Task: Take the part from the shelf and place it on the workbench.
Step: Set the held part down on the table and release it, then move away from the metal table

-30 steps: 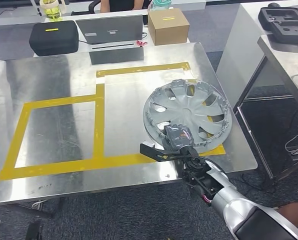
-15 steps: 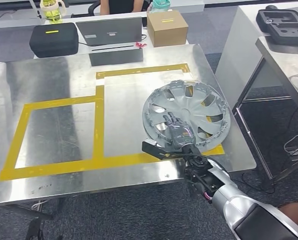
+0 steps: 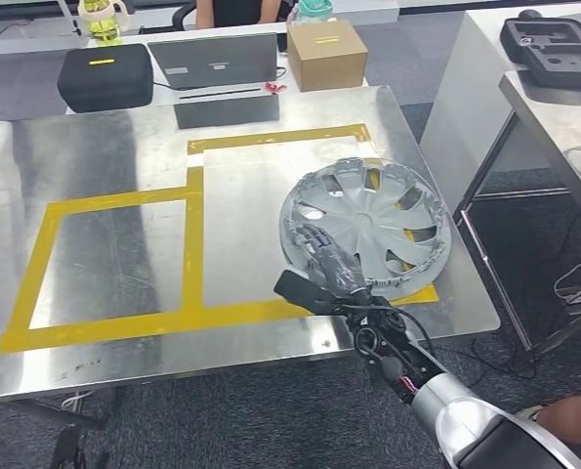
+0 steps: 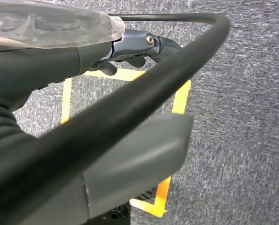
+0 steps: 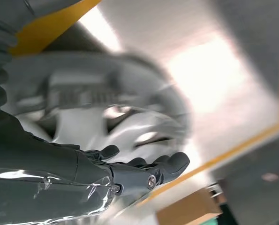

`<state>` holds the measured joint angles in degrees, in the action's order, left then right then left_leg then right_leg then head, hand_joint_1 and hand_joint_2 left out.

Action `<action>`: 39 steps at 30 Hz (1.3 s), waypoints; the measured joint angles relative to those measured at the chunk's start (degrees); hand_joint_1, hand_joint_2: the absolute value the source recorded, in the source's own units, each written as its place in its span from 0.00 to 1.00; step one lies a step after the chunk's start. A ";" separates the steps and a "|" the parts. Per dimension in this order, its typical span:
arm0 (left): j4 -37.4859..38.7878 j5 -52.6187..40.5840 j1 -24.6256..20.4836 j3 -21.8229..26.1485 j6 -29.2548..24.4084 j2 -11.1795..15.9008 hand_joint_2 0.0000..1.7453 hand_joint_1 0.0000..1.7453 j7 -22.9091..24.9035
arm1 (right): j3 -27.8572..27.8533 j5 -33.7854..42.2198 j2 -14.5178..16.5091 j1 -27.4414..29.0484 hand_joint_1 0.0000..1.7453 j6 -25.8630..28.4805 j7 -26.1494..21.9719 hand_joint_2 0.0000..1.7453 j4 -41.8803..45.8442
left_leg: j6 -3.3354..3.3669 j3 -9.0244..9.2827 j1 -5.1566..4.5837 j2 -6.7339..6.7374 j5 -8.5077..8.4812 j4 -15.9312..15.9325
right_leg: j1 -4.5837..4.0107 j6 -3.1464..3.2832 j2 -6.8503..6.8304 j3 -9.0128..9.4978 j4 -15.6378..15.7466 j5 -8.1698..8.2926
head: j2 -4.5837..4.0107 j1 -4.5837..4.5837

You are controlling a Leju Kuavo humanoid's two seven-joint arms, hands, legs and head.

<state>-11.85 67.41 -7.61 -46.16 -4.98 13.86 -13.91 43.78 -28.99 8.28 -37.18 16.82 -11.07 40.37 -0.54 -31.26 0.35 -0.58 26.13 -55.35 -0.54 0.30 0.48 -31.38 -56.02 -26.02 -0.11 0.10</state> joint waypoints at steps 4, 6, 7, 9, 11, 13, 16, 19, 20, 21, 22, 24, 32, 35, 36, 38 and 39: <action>0.00 0.75 0.63 -0.02 -0.01 0.00 0.00 0.00 -0.23 | -1.31 13.74 -0.38 2.57 0.00 -4.70 -6.03 0.00 8.65 | -0.01 0.00 0.00 0.03 0.01 0.00 | 0.00 0.00 0.03 -0.03 0.01 -0.01 | 0.00 0.04; 0.00 0.97 0.90 -0.03 -0.03 0.01 0.00 0.00 -0.31 | -1.86 17.47 -0.69 3.47 0.00 -6.73 -7.64 0.00 12.16 | -0.01 0.00 0.00 0.04 0.01 0.00 | 0.00 0.00 0.02 -0.03 0.01 -0.01 | 0.00 0.03; 0.00 1.14 1.01 -0.02 -0.04 0.02 0.00 0.00 -0.37 | -2.13 20.78 -0.90 4.10 0.00 -8.64 -9.35 0.00 14.07 | -0.01 0.00 0.00 0.04 0.01 0.00 | 0.00 0.00 0.02 -0.03 0.01 -0.01 | 0.00 0.02; 0.00 1.43 1.24 -0.02 -0.08 0.02 0.00 0.00 -0.51 | -2.60 29.91 -1.42 5.67 0.00 -13.89 -13.64 0.00 18.66 | -0.01 0.00 -0.01 0.04 0.01 0.00 | 0.01 0.00 0.02 -0.03 0.01 -0.01 | 0.00 0.02; 0.00 1.58 1.44 -0.03 -0.11 0.04 0.00 0.00 -0.57 | -2.87 37.55 -2.13 7.25 0.00 -18.40 -16.38 0.00 23.66 | -0.01 0.00 -0.01 0.04 0.01 0.00 | 0.01 0.00 0.02 -0.02 0.02 -0.01 | 0.00 0.04; 0.00 1.69 1.62 -0.02 -0.14 0.11 0.00 0.00 -0.58 | -3.03 41.63 -2.90 8.61 0.00 -20.91 -17.24 0.00 28.35 | 0.01 0.00 -0.03 0.04 0.03 -0.02 | 0.03 -0.01 0.02 -0.02 0.04 0.00 | 0.00 -0.01; 0.00 2.04 1.73 -0.02 -0.21 0.27 0.00 0.00 -0.59 | -3.15 44.41 -3.75 10.18 0.00 -23.13 -17.99 0.00 33.73 | 0.12 -0.01 -0.17 0.06 0.10 -0.10 | 0.17 -0.08 0.04 0.00 0.10 0.02 | 0.00 0.04; 0.00 2.52 1.80 -0.02 -0.55 0.33 0.00 0.00 -0.59 | -3.10 45.71 -4.27 11.63 0.00 -25.27 -19.03 0.00 38.36 | 0.22 -0.01 -0.32 0.06 0.15 -0.13 | 0.32 -0.20 0.04 0.00 0.10 0.03 | 0.00 0.13; 0.00 2.58 1.82 -0.02 -0.64 0.33 0.00 0.00 -0.59 | -3.07 46.08 -4.36 12.04 0.00 -26.11 -19.27 0.00 39.74 | 0.27 -0.02 -0.38 0.07 0.17 -0.15 | 0.39 -0.27 0.04 0.00 0.10 0.03 | 0.00 0.15; 0.00 2.62 1.83 -0.02 -0.70 0.33 0.00 0.00 -0.58 | -3.02 46.55 -4.43 12.42 0.00 -27.03 -19.47 0.00 41.01 | 0.35 -0.02 -0.45 0.07 0.20 -0.17 | 0.47 -0.37 0.04 0.00 0.11 0.02 | 0.00 0.17; 0.00 2.65 1.84 -0.02 -0.75 0.33 0.00 0.00 -0.59 | -2.96 47.08 -4.46 12.78 0.00 -27.90 -19.63 0.00 42.22 | 0.45 -0.03 -0.52 0.07 0.23 -0.19 | 0.54 -0.47 0.04 0.02 0.12 0.02 | 0.00 0.21; 0.00 2.71 1.84 -0.02 -0.83 0.38 0.00 0.00 -0.59 | -2.82 47.96 -4.49 13.29 0.00 -29.11 -19.79 0.00 44.18 | 0.79 0.00 -0.60 0.08 0.12 -0.08 | 0.64 -0.80 0.04 0.10 0.25 0.13 | 0.00 0.29; 0.00 3.32 1.85 -0.01 -1.25 0.28 0.00 0.00 -0.32 | -2.31 49.11 -5.00 14.68 0.00 -30.96 -19.95 0.00 47.98 | 1.72 0.38 0.34 0.64 -1.04 1.41 | 1.10 -2.16 -0.13 -6.47 -16.88 -8.54 | 0.00 -1.04; 0.00 3.51 1.85 -0.02 -1.39 0.21 0.00 0.00 -0.23 | -2.09 49.21 -5.17 14.84 0.00 -31.44 -20.02 0.00 48.52 | 1.24 0.36 0.64 0.55 -0.95 1.09 | 1.50 -2.49 -0.14 -1.60 -7.50 -3.26 | 0.00 -1.43; 0.00 3.54 1.83 -0.02 -1.49 0.21 0.00 0.00 -0.23 | -2.02 49.23 -5.17 14.83 0.00 -31.57 -20.02 0.00 48.76 | 0.88 0.24 0.67 0.47 -0.93 0.90 | 1.44 -2.44 -0.04 0.52 -3.68 -1.98 | 0.00 -1.63; 0.00 3.58 1.79 -0.01 -1.68 0.22 0.00 0.00 -0.23 | -1.89 49.34 -5.21 14.84 0.00 -31.74 -20.01 0.00 49.18 | -0.01 -0.08 0.63 0.33 -1.17 0.66 | 1.21 -2.14 0.14 2.56 0.06 -1.36 | 0.00 -1.79; 0.00 3.60 1.77 -0.02 -1.76 0.21 0.00 0.00 -0.23 | -1.82 49.41 -5.22 14.85 0.00 -31.79 -20.01 0.00 49.32 | -0.45 -0.21 0.64 0.27 -1.42 0.65 | 1.01 -1.81 0.23 2.73 0.26 -1.26 | 0.00 -1.72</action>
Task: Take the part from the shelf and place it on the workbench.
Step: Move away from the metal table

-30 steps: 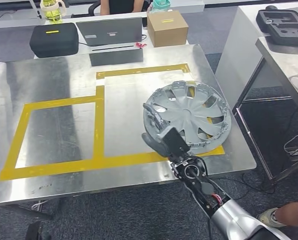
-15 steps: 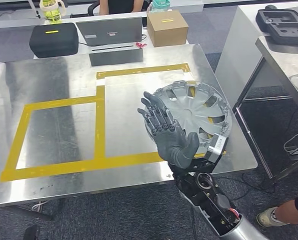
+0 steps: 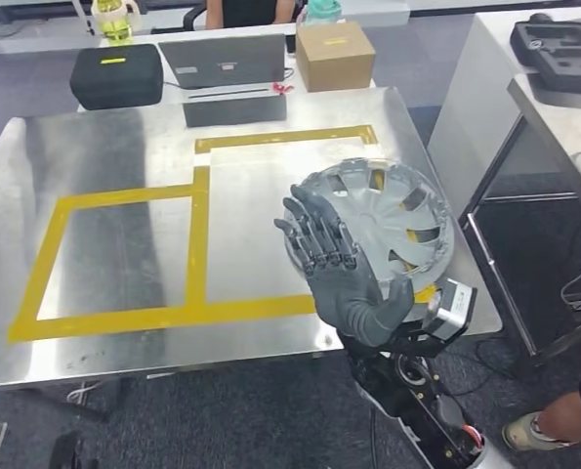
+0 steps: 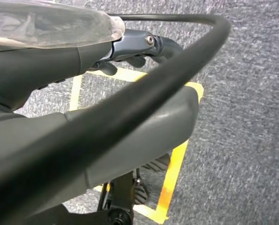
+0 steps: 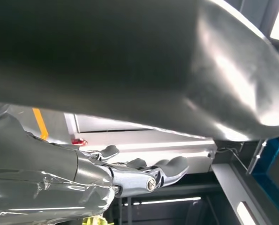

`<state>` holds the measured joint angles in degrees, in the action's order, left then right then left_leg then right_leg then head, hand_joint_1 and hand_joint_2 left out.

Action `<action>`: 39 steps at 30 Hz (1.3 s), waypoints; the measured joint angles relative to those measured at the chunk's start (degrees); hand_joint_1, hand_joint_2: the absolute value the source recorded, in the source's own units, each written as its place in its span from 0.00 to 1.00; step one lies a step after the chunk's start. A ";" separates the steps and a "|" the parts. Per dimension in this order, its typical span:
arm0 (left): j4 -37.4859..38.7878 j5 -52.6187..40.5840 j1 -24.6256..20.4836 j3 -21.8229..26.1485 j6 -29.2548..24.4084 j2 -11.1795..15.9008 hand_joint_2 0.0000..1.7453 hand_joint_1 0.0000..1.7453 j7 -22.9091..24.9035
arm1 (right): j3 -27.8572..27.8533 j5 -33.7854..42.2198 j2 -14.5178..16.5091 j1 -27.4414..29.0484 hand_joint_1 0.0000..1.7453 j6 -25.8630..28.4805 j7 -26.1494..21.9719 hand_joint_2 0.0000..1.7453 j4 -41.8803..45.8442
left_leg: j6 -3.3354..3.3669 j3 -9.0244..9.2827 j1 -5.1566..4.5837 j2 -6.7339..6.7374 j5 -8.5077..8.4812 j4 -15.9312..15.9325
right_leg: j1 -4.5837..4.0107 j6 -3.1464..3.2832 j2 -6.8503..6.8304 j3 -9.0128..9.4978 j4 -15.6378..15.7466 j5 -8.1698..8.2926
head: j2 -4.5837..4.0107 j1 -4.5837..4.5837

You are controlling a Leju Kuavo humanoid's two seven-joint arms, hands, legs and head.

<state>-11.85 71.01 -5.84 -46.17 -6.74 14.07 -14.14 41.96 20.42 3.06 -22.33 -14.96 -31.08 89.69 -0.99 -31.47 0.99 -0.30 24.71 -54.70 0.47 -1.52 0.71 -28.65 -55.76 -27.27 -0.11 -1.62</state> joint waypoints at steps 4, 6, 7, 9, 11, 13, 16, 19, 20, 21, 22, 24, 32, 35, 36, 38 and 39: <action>0.00 0.06 -0.01 0.00 -0.11 0.01 0.00 0.00 0.00 | 0.42 0.12 -0.02 -0.07 0.00 -0.25 0.02 0.00 0.49 | -1.19 -1.89 0.30 0.03 3.09 -3.76 | 0.16 2.12 -0.31 -0.93 0.96 1.29 | 0.00 0.79; 0.00 0.09 -0.07 0.00 -0.13 -0.04 0.00 0.00 0.00 | 0.69 0.15 -0.02 -0.07 0.00 -0.51 0.06 0.00 0.63 | -1.47 -5.15 0.34 0.06 7.91 -11.46 | 0.03 2.80 -0.48 -1.99 1.00 2.09 | 0.00 1.73; 0.00 0.12 -0.06 0.00 -0.14 -0.05 0.00 0.00 0.00 | 0.78 0.22 -0.02 -0.06 0.00 -0.71 0.08 0.00 0.64 | -1.58 -6.60 0.35 0.06 9.58 -15.19 | -0.07 2.92 -0.53 -2.58 0.98 2.50 | 0.00 2.14; 0.00 0.15 -0.02 -0.01 -0.14 -0.08 0.00 0.00 0.00 | 0.92 0.43 -0.02 -0.03 0.00 -1.08 0.11 0.00 0.65 | -1.61 -6.70 0.35 0.06 9.54 -17.33 | -0.23 2.94 -0.57 -3.65 0.93 3.29 | 0.00 2.63; 0.00 0.14 -0.08 -0.01 -0.14 -0.07 0.00 0.00 0.00 | 1.02 0.57 -0.02 -0.03 0.00 -1.29 0.11 0.00 0.71 | -1.35 -2.11 0.35 0.08 6.08 -10.55 | -0.30 2.73 -0.57 -4.48 0.87 4.04 | 0.00 3.05; -0.01 0.15 -0.27 -0.01 -0.15 -0.04 0.00 0.00 0.00 | 1.09 0.61 -0.02 -0.07 0.00 -1.40 0.10 0.00 0.94 | -0.93 3.04 0.14 0.04 3.83 -1.98 | -0.42 2.22 -0.57 -5.06 0.83 4.75 | 0.00 3.40; -0.02 0.16 -0.35 -0.01 -0.19 -0.01 0.00 0.00 0.00 | 1.35 0.65 -0.02 -0.18 0.00 -1.71 0.09 0.00 1.15 | -0.07 4.17 -0.36 -0.07 3.02 1.19 | -0.42 1.23 -0.62 -5.35 0.98 5.82 | 0.00 3.37; -0.01 0.22 -0.32 0.00 -0.28 0.00 0.00 0.00 0.00 | 1.58 0.50 -0.05 -0.15 0.00 -2.06 0.09 0.00 1.16 | 1.16 2.91 -0.14 0.27 1.65 1.50 | -0.27 0.33 -0.55 -6.64 -1.28 3.27 | 0.00 2.88; -0.01 0.24 -0.31 0.00 -0.31 0.01 0.00 0.00 0.00 | 1.64 0.45 -0.07 -0.15 0.00 -2.14 0.09 0.00 1.16 | 1.49 2.28 -0.11 0.40 1.10 1.54 | -0.19 0.14 -0.54 -7.63 -4.08 0.53 | 0.00 2.56; 0.00 0.25 -0.30 -0.01 -0.33 0.01 0.00 0.00 0.00 | 1.71 0.40 -0.08 -0.13 0.00 -2.20 0.10 0.00 1.17 | 1.72 1.59 -0.20 0.45 0.57 1.52 | -0.15 0.00 -0.54 -8.78 -7.94 -2.58 | 0.00 2.19; 0.00 0.25 -0.27 -0.01 -0.34 0.02 0.00 0.00 0.00 | 1.79 0.36 -0.09 -0.11 0.00 -2.22 0.11 0.00 1.17 | 1.84 0.86 -0.30 0.51 0.03 1.49 | -0.12 -0.09 -0.55 -9.74 -12.08 -5.16 | 0.00 1.81; 0.00 0.25 -0.22 -0.01 -0.34 -0.04 0.00 0.00 0.00 | 1.94 0.31 -0.12 -0.07 0.00 -2.25 0.11 0.00 1.17 | 1.86 -0.63 -0.49 0.53 -1.03 1.40 | -0.11 -0.10 -0.55 -9.65 -16.90 -6.73 | 0.00 1.28; -0.02 0.56 -0.19 0.00 -0.33 -0.37 0.00 0.00 0.00 | 2.38 -0.15 -0.15 -0.45 0.00 -2.62 0.23 0.00 1.55 | -0.04 -2.79 -0.46 0.56 -4.42 1.45 | -1.15 2.08 -0.51 4.86 3.66 -1.73 | 0.00 0.66; -0.02 0.61 -0.16 -0.01 -0.32 -0.36 0.00 0.00 0.00 | 2.59 -0.25 -0.15 -0.65 0.00 -2.67 0.37 0.00 1.60 | -0.93 -4.31 -0.29 0.33 -1.09 -1.69 | -0.72 3.16 -0.99 3.33 4.42 0.24 | 0.00 0.90; -0.02 0.62 -0.19 -0.01 -0.32 -0.34 0.00 0.00 0.00 | 2.67 -0.27 -0.15 -0.70 0.00 -2.67 0.43 0.00 1.61 | -1.16 -5.56 -0.10 0.28 2.02 -5.02 | -0.64 3.39 -1.11 2.73 4.49 0.94 | 0.00 1.22; -0.02 0.66 -0.20 -0.01 -0.31 -0.29 0.00 0.00 0.00 | 2.80 -0.33 -0.15 -0.70 0.00 -2.68 0.55 0.00 1.62 | -1.74 -8.01 0.10 0.29 7.23 -13.13 | -0.61 3.52 -1.10 1.04 4.30 2.26 | 0.00 1.95; -0.02 0.68 -0.19 -0.01 -0.31 -0.28 0.00 0.00 0.00 | 2.84 -0.35 -0.15 -0.68 0.00 -2.69 0.60 0.00 1.62 | -1.99 -8.49 0.19 0.29 7.85 -16.02 | -0.60 3.45 -1.12 0.10 4.15 2.86 | 0.00 2.23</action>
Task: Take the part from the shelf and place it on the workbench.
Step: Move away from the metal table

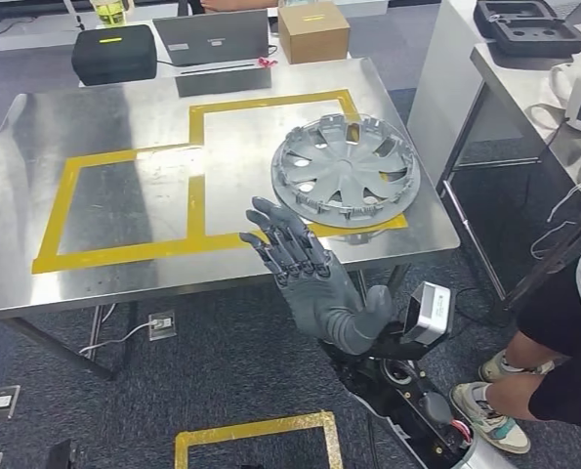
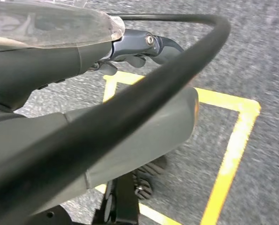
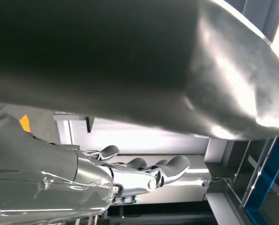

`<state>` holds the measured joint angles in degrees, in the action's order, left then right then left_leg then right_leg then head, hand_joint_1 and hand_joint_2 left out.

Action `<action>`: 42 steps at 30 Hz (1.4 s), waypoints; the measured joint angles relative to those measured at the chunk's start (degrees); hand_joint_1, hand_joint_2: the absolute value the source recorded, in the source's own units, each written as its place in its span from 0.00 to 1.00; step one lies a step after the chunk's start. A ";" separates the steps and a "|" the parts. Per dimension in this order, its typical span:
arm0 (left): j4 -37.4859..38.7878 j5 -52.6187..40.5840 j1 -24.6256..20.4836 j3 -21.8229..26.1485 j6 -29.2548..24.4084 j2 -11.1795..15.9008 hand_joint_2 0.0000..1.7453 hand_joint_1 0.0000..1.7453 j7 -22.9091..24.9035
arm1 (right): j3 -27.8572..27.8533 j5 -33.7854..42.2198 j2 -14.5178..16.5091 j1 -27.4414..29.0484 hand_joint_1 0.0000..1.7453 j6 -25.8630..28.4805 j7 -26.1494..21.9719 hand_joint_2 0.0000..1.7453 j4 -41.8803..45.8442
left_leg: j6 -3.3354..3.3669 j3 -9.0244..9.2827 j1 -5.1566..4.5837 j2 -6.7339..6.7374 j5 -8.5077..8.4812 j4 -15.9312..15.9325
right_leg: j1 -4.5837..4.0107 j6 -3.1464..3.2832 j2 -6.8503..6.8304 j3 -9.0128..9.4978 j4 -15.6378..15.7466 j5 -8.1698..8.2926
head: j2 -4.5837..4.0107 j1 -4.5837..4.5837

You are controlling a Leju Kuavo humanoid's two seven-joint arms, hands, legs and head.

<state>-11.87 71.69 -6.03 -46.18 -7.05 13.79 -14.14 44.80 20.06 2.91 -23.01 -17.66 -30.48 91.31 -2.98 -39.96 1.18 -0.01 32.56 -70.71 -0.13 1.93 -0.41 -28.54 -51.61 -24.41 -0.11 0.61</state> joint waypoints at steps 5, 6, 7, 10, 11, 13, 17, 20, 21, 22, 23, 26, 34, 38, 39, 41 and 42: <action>0.00 0.08 -0.12 0.00 0.02 0.03 0.00 0.00 -0.04 | 0.21 0.00 0.00 -0.12 0.00 -0.05 0.10 0.00 0.00 | -0.67 10.61 0.74 -0.09 -5.31 12.04 | 0.05 -1.18 -0.09 -3.83 -1.76 1.87 | 0.00 1.11; 0.00 0.09 -0.16 0.00 0.04 0.01 0.00 0.00 -0.07 | 0.26 0.00 0.00 -0.19 0.00 -0.05 0.09 0.00 0.01 | -0.44 12.56 0.69 -0.15 -5.00 15.31 | 0.00 -1.51 -0.10 -4.29 -2.19 2.14 | 0.00 1.16; 0.00 0.10 -0.19 0.00 0.09 0.00 0.00 0.00 -0.11 | 0.31 0.00 0.00 -0.25 0.00 -0.06 0.09 0.00 0.01 | -0.05 13.42 0.51 -0.23 -4.59 17.06 | -0.05 -1.83 -0.10 -4.67 -2.49 2.45 | 0.00 1.11; 0.00 0.12 -0.12 0.01 0.16 -0.01 0.00 0.00 -0.17 | 0.54 0.02 -0.07 -0.24 0.00 -0.09 0.10 0.00 -0.03 | 1.71 12.38 0.10 0.00 -5.24 17.42 | 0.35 -2.84 0.01 -5.64 -3.42 2.17 | 0.00 0.47; 0.00 0.13 -0.09 0.01 0.16 0.02 0.00 0.00 -0.17 | 0.64 0.04 -0.10 -0.21 0.00 -0.09 0.10 0.00 -0.04 | 2.36 11.81 0.01 0.13 -5.71 17.43 | 0.49 -3.10 0.07 -6.33 -5.01 0.34 | 0.00 0.21; 0.00 0.15 -0.07 0.01 0.16 0.10 0.00 0.00 -0.17 | 0.84 0.08 -0.15 -0.17 0.00 -0.09 0.11 0.00 -0.06 | 3.32 10.55 -0.28 0.30 -6.74 17.43 | 0.59 -3.33 0.15 -8.33 -11.71 -5.67 | 0.00 -0.49; 0.00 0.15 0.00 0.00 0.18 0.12 0.00 0.00 -0.17 | 1.03 0.09 -0.27 -0.09 0.00 -0.08 0.10 0.00 -0.16 | 3.81 7.86 -1.10 0.30 -8.78 17.29 | 0.24 -2.68 0.24 -7.88 -20.39 -8.72 | 0.00 -1.48; -0.01 0.13 -0.02 0.01 0.19 -0.12 0.00 0.00 -0.18 | 1.12 0.09 -0.28 -0.34 0.00 -0.07 0.10 0.00 -0.17 | 3.65 6.79 -1.42 0.32 -9.89 17.22 | -0.90 -0.66 0.33 0.47 -8.59 -4.47 | 0.00 -1.68; -0.02 0.14 -0.04 0.01 0.20 -0.21 0.00 0.00 -0.19 | 1.14 0.09 -0.28 -0.56 0.00 -0.07 0.08 0.00 -0.16 | 3.43 6.59 -1.35 0.37 -10.28 17.23 | -1.27 -0.02 0.34 2.85 -4.58 -4.22 | 0.00 -1.64; -0.03 0.12 -0.06 0.01 0.22 -0.30 0.00 0.00 -0.19 | 1.15 0.09 -0.28 -0.77 0.00 -0.07 0.06 0.00 -0.16 | 3.13 6.42 -1.21 0.44 -10.73 17.28 | -1.55 0.42 0.35 4.13 -2.07 -4.38 | 0.00 -1.62; -0.04 0.10 -0.06 0.01 0.27 -0.36 0.00 0.00 -0.20 | 1.16 0.09 -0.28 -0.92 0.00 -0.05 0.04 0.00 -0.16 | 2.74 6.27 -1.05 0.52 -11.24 17.41 | -1.75 0.63 0.35 4.67 -0.85 -4.41 | 0.00 -1.64; -0.04 -0.02 0.03 0.00 0.57 -0.25 0.00 0.00 -0.24 | 1.18 0.09 -0.28 -1.05 0.00 0.33 0.01 0.00 -0.19 | 1.75 5.46 -0.93 0.36 -10.71 16.81 | -1.42 0.85 0.03 4.02 0.97 -2.34 | 0.00 -2.03; -0.04 -0.13 -0.01 0.00 0.86 0.00 0.00 0.00 -0.36 | 1.25 0.09 -0.35 -1.00 0.00 0.82 0.00 0.00 -0.78 | -1.59 4.51 1.42 0.23 -5.07 4.19 | -0.15 0.08 -0.27 -2.47 -0.84 1.48 | 0.00 -0.09; -0.05 -0.11 -0.17 0.00 0.89 -0.08 0.00 0.00 -0.34 | 1.25 0.40 -0.37 -1.06 0.00 0.47 -0.43 0.00 -0.88 | -1.99 10.97 1.51 -0.12 -5.25 15.40 | 0.01 -1.54 -0.35 -5.58 -3.60 1.94 | 0.00 0.65; -0.04 -0.10 -0.11 0.00 0.89 -0.01 0.00 0.00 -0.34 | 1.25 0.47 -0.38 -1.04 0.00 0.36 -0.54 0.00 -0.95 | -1.36 10.70 1.30 -0.19 -5.26 15.56 | 0.12 -1.89 -0.34 -5.87 -3.88 2.23 | -0.01 0.39; -0.04 -0.09 -0.04 0.00 0.88 -0.02 0.00 0.00 -0.33 | 1.26 0.51 -0.43 -0.96 0.00 0.22 -0.67 0.00 -1.16 | -0.24 9.90 1.11 -0.02 -5.76 15.30 | 0.45 -2.47 -0.23 -6.45 -4.69 1.53 | -0.01 -0.09; -0.04 -0.08 -0.04 0.00 0.87 0.00 0.00 0.00 -0.33 | 1.25 0.52 -0.45 -0.93 0.00 0.19 -0.69 0.00 -1.27 | 0.42 9.48 1.01 0.06 -6.10 15.30 | 0.60 -2.69 -0.17 -7.06 -6.23 -0.11 | -0.01 -0.37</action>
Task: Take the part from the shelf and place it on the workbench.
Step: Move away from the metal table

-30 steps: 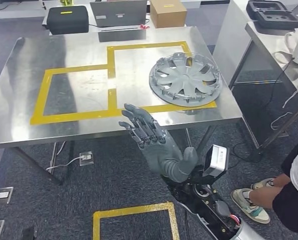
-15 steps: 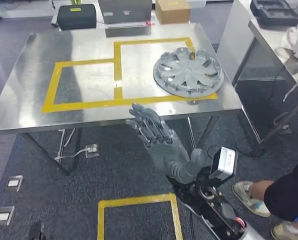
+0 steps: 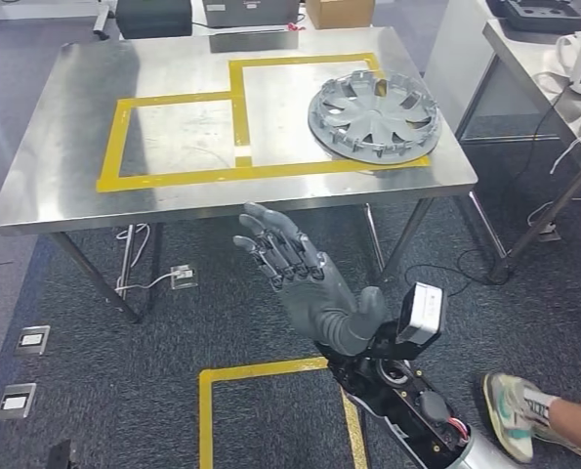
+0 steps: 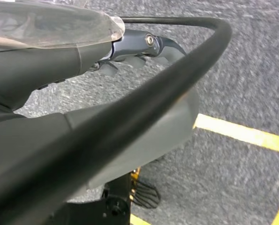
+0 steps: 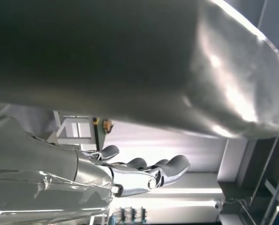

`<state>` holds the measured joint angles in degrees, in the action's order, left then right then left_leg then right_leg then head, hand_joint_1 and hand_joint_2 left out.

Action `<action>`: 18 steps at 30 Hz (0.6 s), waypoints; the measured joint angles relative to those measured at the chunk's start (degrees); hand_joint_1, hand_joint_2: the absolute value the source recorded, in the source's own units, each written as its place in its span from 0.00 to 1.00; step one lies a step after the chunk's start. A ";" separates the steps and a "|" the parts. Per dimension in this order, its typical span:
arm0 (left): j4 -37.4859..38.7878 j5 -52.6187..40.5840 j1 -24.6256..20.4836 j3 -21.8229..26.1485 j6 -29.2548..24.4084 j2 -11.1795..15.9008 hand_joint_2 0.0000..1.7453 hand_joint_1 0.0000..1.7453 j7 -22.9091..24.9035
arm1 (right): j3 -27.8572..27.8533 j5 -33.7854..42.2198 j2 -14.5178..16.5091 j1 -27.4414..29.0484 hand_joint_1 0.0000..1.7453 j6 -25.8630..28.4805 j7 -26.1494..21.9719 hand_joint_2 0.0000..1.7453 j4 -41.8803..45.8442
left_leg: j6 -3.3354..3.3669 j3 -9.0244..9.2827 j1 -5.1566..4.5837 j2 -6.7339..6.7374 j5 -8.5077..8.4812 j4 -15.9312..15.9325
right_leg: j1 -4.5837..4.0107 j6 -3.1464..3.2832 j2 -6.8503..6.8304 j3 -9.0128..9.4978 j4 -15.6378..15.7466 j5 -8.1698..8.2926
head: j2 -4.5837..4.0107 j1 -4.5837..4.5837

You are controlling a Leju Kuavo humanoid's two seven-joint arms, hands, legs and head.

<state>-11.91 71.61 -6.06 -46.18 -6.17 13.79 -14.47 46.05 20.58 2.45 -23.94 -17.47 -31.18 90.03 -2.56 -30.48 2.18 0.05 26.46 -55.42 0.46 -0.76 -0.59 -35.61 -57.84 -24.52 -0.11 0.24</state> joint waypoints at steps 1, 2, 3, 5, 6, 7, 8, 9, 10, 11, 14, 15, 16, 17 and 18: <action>0.00 0.00 0.00 0.00 -0.01 0.06 0.00 0.00 0.00 | -0.01 0.00 -0.02 0.01 0.00 -0.03 -0.03 0.00 -0.08 | 0.69 -0.47 -0.07 0.09 -0.38 0.06 | 0.07 -0.15 0.09 -0.87 -2.76 -2.53 | 0.01 -0.34; 0.00 0.00 0.00 0.00 -0.01 0.13 0.00 0.00 0.00 | -0.01 0.00 -0.04 0.01 0.00 -0.05 -0.05 0.00 -0.15 | 1.26 -0.96 -0.24 0.12 -0.75 0.05 | 0.06 -0.21 0.18 -1.90 -6.49 -5.42 | 0.01 -0.76; 0.00 0.00 0.02 0.00 -0.01 0.18 0.00 0.00 0.00 | -0.02 0.01 -0.05 0.02 0.00 -0.06 -0.07 0.00 -0.25 | 1.75 -1.46 -0.43 0.17 -1.12 0.04 | 0.05 -0.17 0.25 -2.81 -10.60 -7.97 | 0.01 -1.23; 0.00 -0.02 0.03 0.00 -0.01 0.23 0.00 0.00 0.00 | -0.02 0.01 -0.12 0.10 0.00 -0.07 -0.10 0.00 -0.50 | 2.38 -2.39 -0.94 0.19 -1.86 0.00 | -0.06 0.19 0.36 -2.76 -15.23 -9.75 | 0.01 -1.86; 0.00 -0.02 0.04 0.00 -0.01 0.23 0.00 0.00 0.00 | -0.02 0.03 -0.14 0.14 0.00 -0.08 -0.15 0.00 -0.62 | 2.52 -2.74 -1.17 0.17 -2.21 -0.02 | -0.22 0.54 0.39 -1.30 -14.47 -8.88 | 0.01 -2.09; 0.00 -0.03 0.05 0.00 -0.01 0.21 0.00 0.00 0.00 | -0.02 0.06 -0.16 0.15 0.00 -0.08 -0.21 0.00 -0.70 | 2.57 -2.98 -1.38 0.14 -2.52 -0.02 | -0.52 1.04 0.43 1.19 -11.48 -7.23 | 0.01 -2.27; -0.01 -0.03 0.05 0.00 -0.01 0.13 0.00 0.00 0.00 | -0.02 0.10 -0.16 0.11 0.00 -0.10 -0.27 0.00 -0.74 | 2.57 -3.14 -1.44 0.13 -2.81 -0.01 | -0.95 1.75 0.53 4.02 -7.13 -5.70 | 0.01 -2.44; -0.01 -0.04 0.02 0.00 -0.01 0.02 0.00 0.00 0.00 | -0.02 0.14 -0.16 0.04 0.00 -0.12 -0.32 0.00 -0.74 | 2.45 -3.29 -1.51 0.13 -3.10 0.02 | -1.32 2.46 0.62 6.63 -2.78 -4.74 | 0.01 -2.43; -0.01 -0.04 -0.03 0.00 -0.01 -0.08 0.00 0.00 0.00 | -0.03 0.17 -0.16 -0.05 0.00 -0.13 -0.36 0.00 -0.73 | 2.22 -3.45 -1.41 0.15 -3.47 0.06 | -1.69 2.95 0.71 8.53 0.68 -4.25 | 0.01 -2.45; -0.01 -0.05 -0.08 0.00 -0.01 -0.17 0.00 0.00 0.00 | -0.04 0.19 -0.16 -0.11 0.00 -0.15 -0.38 0.00 -0.72 | 1.90 -3.62 -1.24 0.18 -3.90 0.16 | -1.96 3.26 0.80 9.37 2.68 -4.18 | 0.01 -2.52; 0.00 -0.05 0.02 0.00 -0.01 -0.19 0.00 0.00 0.00 | -0.05 0.19 -0.16 -0.14 0.00 -0.15 -0.39 0.00 -0.71 | 0.88 -4.07 -1.12 0.18 -4.83 0.56 | -1.99 3.34 0.59 9.22 4.58 -2.79 | 0.01 -3.01; 0.00 -0.05 0.04 0.00 -0.01 -0.20 0.00 0.00 0.00 | -0.05 0.23 -0.16 -0.18 0.00 -0.15 -0.39 0.00 -0.72 | 0.68 -4.57 -1.18 0.13 -3.72 -0.30 | -1.77 3.49 0.44 8.97 5.16 -2.01 | 0.01 -2.99; 0.00 -0.05 0.03 0.00 -0.01 -0.18 0.00 0.00 0.00 | -0.05 0.30 -0.16 -0.19 0.00 -0.15 -0.40 0.00 -0.73 | 0.51 -5.40 -1.22 0.06 -1.59 -2.28 | -1.53 3.64 0.28 8.52 5.68 -1.19 | 0.01 -2.76; 0.00 -0.06 -0.03 0.00 -0.01 -0.15 0.00 0.00 0.00 | -0.05 0.46 -0.16 -0.15 0.00 -0.15 -0.41 0.00 -0.75 | 0.37 -6.53 -1.12 0.01 1.29 -5.46 | -1.41 3.73 0.25 8.04 5.81 -0.52 | 0.01 -2.42; 0.00 -0.10 -0.07 0.00 -0.01 -0.13 0.00 0.00 0.00 | -0.06 0.67 -0.16 -0.08 0.00 -0.16 -0.43 0.00 -0.77 | 0.15 -7.75 -1.05 0.02 4.07 -9.31 | -1.39 3.88 0.37 7.20 5.80 0.07 | 0.01 -2.11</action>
<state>-11.91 71.51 -6.13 -46.18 -6.19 13.67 -14.47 45.99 21.26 2.29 -24.02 -17.63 -31.61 89.26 -2.42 -38.23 1.13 0.08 30.53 -64.73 -0.93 3.12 -0.21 -28.41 -52.04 -24.45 -0.11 -1.88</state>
